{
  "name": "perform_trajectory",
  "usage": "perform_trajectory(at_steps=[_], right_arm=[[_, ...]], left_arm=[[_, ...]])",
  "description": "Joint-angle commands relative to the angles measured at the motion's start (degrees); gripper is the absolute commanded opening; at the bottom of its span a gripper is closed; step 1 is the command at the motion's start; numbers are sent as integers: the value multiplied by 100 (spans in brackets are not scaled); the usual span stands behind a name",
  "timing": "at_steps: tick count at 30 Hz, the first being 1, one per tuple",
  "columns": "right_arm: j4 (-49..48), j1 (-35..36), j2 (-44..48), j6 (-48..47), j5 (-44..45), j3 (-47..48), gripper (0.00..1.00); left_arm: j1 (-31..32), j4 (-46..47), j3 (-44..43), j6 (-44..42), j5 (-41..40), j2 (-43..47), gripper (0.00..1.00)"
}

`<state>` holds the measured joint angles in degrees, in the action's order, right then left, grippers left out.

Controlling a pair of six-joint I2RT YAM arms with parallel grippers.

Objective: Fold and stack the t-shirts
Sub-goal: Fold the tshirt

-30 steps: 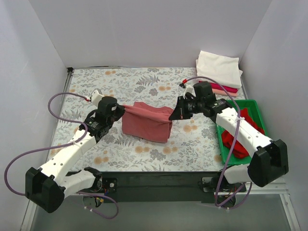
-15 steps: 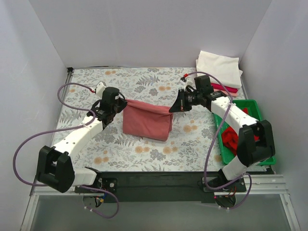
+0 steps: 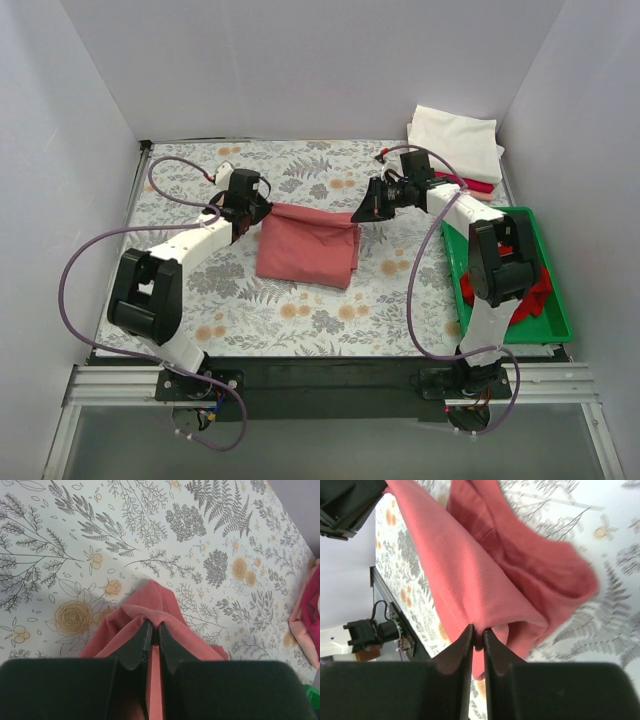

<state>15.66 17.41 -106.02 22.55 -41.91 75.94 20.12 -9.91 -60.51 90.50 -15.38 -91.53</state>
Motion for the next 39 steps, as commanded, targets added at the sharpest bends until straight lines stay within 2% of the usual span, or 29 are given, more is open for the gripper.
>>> perform_trajectory(at_steps=[1,2,3,4,6,7,8,10,12,13,14,20,23,24,28,30,33,39], right_arm=[[-230,-150,-366,-110,-203,508,20],[-230,-167,-532,-154,-212,596,26],[-239,-185,-586,-189,-230,658,27],[-239,-203,-622,-207,-195,772,27],[-230,-203,-613,-242,58,825,35],[-230,-212,-587,-259,165,817,40],[-230,-212,-500,-286,279,800,48],[-221,-212,-377,-338,587,721,54],[-221,-203,-131,-365,876,475,78],[-221,-194,-25,-391,991,352,97],[-221,-185,193,-400,1088,238,98],[-300,253,923,-313,2115,-685,98],[-528,666,1178,-6,2941,-1098,98],[-686,928,1276,39,3474,-1238,98],[-1073,1291,1540,338,4382,-1635,98],[-1380,1318,1575,495,4586,-1872,98],[-1505,1326,1383,654,4500,-2004,98],[-1829,1387,767,839,4305,-1890,98]], left_arm=[[-78,165,-347,-147,-53,-216,0],[-87,165,-400,-155,-44,-391,2],[-96,165,-504,-181,-18,-453,9],[-96,182,-549,-243,-9,-532,36],[-96,209,-707,-348,26,-664,66],[-96,226,-751,-392,26,-708,85],[-96,218,-804,-497,43,-752,85],[-96,183,-874,-551,113,-744,86],[-96,191,-831,-612,201,-613,87],[-96,183,-770,-621,271,-551,87],[-96,183,-717,-621,316,-481,88],[-96,174,194,-402,562,555,89],[-87,78,854,-112,501,1206,90],[-87,16,1031,-42,518,1355,90],[-78,-387,1918,529,448,2234,91],[-70,-432,2462,767,395,2884,91],[-61,-633,2781,908,238,3621,91],[-52,-1292,3159,1083,377,4098,92]])
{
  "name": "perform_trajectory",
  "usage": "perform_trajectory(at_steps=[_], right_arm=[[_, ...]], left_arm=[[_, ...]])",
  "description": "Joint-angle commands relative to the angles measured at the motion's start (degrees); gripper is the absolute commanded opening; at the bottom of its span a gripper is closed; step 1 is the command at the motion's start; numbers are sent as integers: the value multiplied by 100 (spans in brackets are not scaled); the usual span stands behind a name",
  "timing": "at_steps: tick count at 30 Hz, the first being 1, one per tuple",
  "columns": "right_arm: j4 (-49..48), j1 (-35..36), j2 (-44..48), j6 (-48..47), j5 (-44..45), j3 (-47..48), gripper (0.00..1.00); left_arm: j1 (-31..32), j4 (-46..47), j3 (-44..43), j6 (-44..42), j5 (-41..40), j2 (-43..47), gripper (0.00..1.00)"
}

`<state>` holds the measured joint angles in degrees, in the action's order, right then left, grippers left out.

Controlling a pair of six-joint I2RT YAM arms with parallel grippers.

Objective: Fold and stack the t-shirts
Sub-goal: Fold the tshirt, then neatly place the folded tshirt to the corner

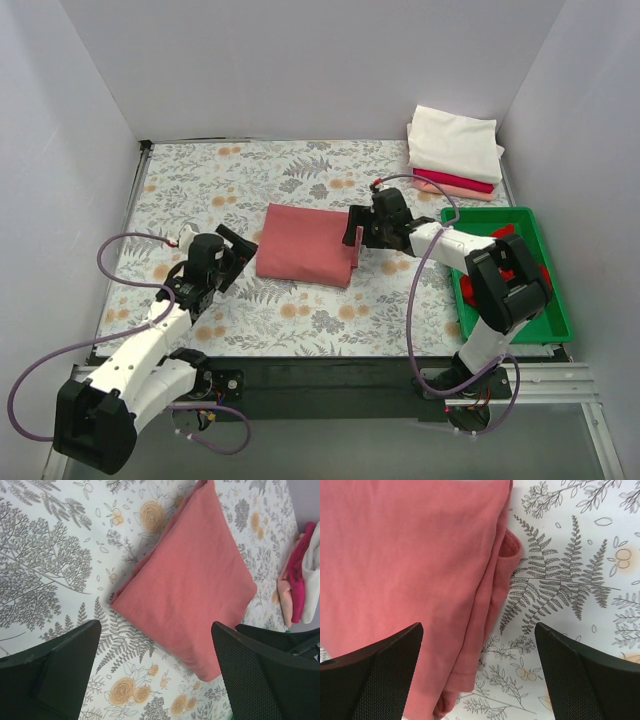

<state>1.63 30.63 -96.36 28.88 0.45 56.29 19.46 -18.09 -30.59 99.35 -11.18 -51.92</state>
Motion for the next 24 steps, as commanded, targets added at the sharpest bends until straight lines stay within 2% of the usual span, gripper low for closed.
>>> perform_trajectory(at_steps=[1,10,16,22,23,24], right_arm=[[-453,92,-269,223,96,75,98],[-549,373,-638,469,140,49,89],[-602,549,-700,785,447,-109,75],[-593,646,-814,926,658,-154,49],[-593,654,-832,926,684,-145,42],[-593,681,-858,926,711,-127,38]], left_arm=[[5,-537,272,207,-7,156,92],[14,-934,554,181,98,437,92],[14,-916,641,137,274,639,92],[5,-907,739,164,353,666,92],[14,-907,739,172,362,648,92],[14,-898,739,164,371,648,92]])
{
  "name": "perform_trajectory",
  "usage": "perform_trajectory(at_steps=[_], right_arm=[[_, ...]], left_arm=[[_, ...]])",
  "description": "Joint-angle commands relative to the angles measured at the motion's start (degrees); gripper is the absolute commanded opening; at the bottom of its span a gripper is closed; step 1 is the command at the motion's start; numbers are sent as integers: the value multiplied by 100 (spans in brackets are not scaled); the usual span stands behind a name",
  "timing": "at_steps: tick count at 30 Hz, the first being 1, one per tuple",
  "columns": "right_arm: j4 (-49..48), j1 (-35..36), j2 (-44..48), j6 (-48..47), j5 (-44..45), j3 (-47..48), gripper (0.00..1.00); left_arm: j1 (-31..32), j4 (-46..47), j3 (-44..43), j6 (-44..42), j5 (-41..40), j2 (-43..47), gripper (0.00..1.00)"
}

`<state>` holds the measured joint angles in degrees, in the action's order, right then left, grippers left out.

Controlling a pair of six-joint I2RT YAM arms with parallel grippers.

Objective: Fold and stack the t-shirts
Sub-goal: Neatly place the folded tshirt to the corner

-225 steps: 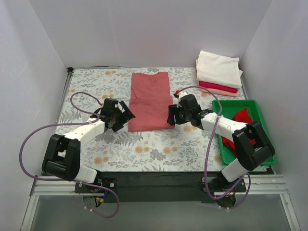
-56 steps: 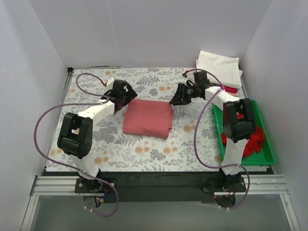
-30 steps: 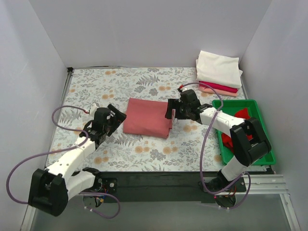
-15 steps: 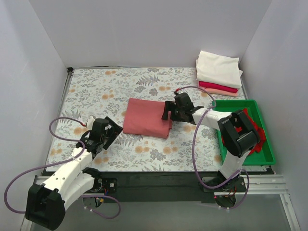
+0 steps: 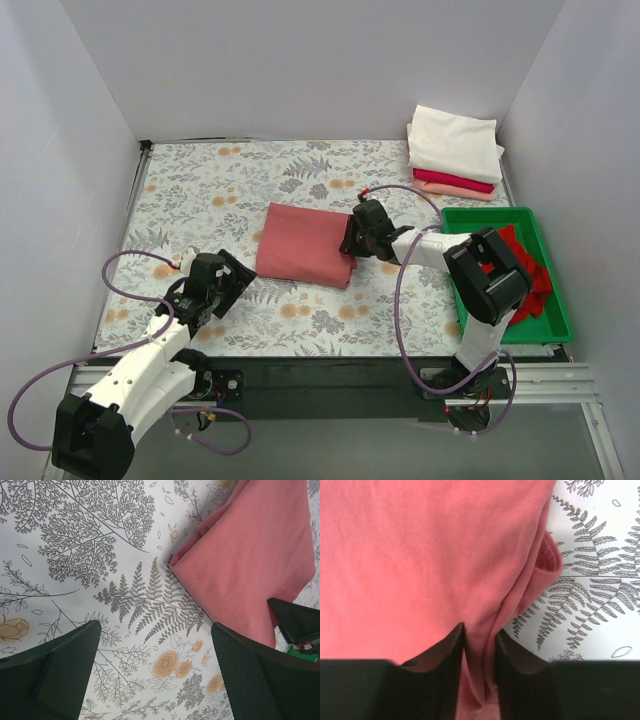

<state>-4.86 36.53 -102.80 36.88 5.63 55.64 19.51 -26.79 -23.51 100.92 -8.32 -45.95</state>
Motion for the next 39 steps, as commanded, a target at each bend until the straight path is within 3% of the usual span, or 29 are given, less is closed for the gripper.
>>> perform_trajectory(at_steps=[1,5,11,22,28,39], right_arm=[[47,99,-275,91,193,-27,32],[64,91,-424,-381,351,175,2],[309,91,-504,-2007,526,957,1],[469,47,-933,-5135,2371,2494,1],[469,-260,-1373,-5824,3295,3539,1],[460,-1103,-1857,-5868,3436,5035,1]], left_arm=[[9,-28,39,15,93,43,92],[1,-20,65,15,102,78,92],[9,-20,66,15,111,95,92],[18,-195,-66,33,-240,210,92],[9,-231,-137,68,-434,69,92],[18,-371,-426,217,-768,-247,93]])
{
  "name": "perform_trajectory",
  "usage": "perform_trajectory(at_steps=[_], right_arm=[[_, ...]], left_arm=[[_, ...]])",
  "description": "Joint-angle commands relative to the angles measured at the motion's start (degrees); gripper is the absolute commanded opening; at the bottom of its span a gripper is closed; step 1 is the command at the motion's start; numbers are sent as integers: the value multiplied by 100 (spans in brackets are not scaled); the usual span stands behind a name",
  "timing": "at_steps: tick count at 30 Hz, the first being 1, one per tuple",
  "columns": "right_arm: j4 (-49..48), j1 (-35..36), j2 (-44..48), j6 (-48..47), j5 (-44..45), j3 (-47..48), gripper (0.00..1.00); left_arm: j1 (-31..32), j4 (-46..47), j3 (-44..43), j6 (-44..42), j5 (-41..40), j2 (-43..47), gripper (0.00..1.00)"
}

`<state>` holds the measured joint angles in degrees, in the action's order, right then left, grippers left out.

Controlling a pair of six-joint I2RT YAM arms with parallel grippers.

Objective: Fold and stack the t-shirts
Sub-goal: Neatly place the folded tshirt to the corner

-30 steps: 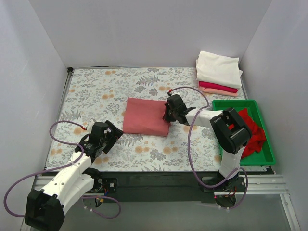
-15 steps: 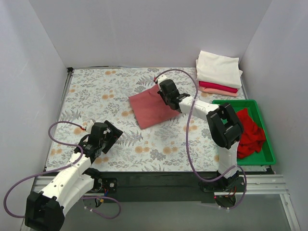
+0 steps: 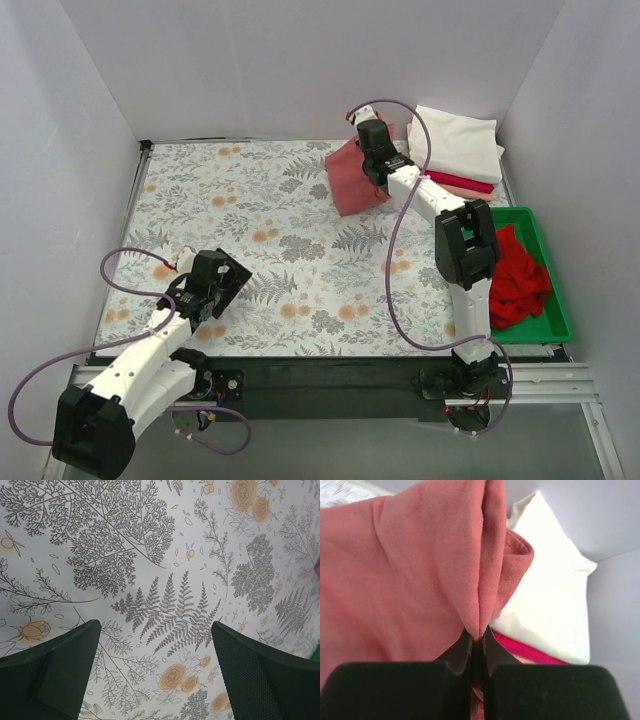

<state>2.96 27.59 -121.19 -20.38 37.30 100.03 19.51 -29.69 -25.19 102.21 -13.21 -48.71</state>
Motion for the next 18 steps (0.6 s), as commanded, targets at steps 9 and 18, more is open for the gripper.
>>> perform_trajectory(at_steps=[9,18], right_arm=[[-331,-772,-362,-502,-248,1589,1],[-331,-1072,-476,-275,-987,2292,1]], left_arm=[[18,-98,-592,114,-384,-411,93],[27,77,-733,220,-94,-1044,93]])
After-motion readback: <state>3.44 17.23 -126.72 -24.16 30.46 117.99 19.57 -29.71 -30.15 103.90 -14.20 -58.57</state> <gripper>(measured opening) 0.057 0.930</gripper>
